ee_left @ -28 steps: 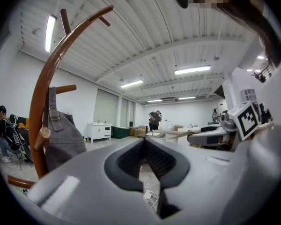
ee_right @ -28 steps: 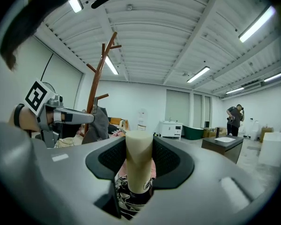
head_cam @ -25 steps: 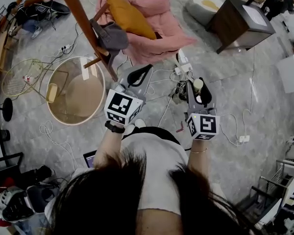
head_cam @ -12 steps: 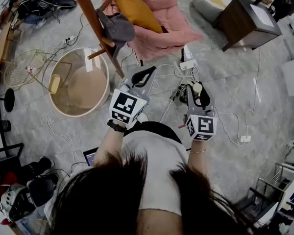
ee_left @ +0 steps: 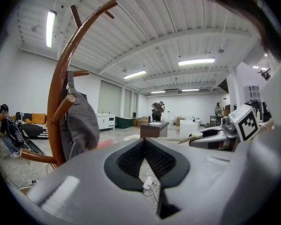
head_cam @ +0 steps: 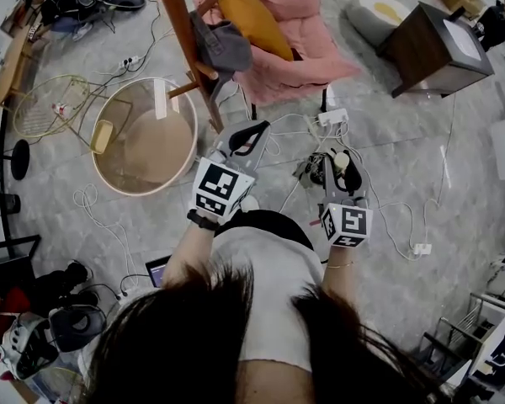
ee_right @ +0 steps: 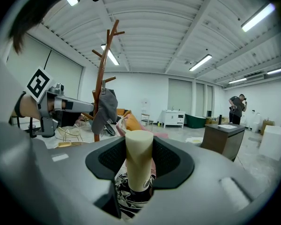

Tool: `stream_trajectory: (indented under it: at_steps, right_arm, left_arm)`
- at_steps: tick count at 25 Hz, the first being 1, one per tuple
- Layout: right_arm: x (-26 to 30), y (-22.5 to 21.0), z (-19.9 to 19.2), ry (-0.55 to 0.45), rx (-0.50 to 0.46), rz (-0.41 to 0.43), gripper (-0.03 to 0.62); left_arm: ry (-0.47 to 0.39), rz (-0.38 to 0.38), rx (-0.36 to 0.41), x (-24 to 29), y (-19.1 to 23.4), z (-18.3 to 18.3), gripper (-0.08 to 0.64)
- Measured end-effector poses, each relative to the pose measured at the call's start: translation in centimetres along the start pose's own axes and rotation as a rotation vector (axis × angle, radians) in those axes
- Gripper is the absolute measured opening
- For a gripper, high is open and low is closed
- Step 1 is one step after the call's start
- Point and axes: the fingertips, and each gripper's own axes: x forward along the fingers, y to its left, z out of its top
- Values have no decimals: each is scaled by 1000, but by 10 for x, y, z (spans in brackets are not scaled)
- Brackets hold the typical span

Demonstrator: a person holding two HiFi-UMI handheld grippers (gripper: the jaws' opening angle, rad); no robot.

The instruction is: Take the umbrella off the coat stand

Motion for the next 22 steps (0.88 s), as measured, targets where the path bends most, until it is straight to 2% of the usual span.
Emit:
stream_trajectory:
  at_steps: [10,22]
  right_arm:
    - [12,17,8,-5,7,32,161]
    - [21,20,19,-22,3,30,161]
  left_arm:
    - [12,22,-18,-9,18,-6,58]
    - [-5,-9,-12,-1,25,-1,58]
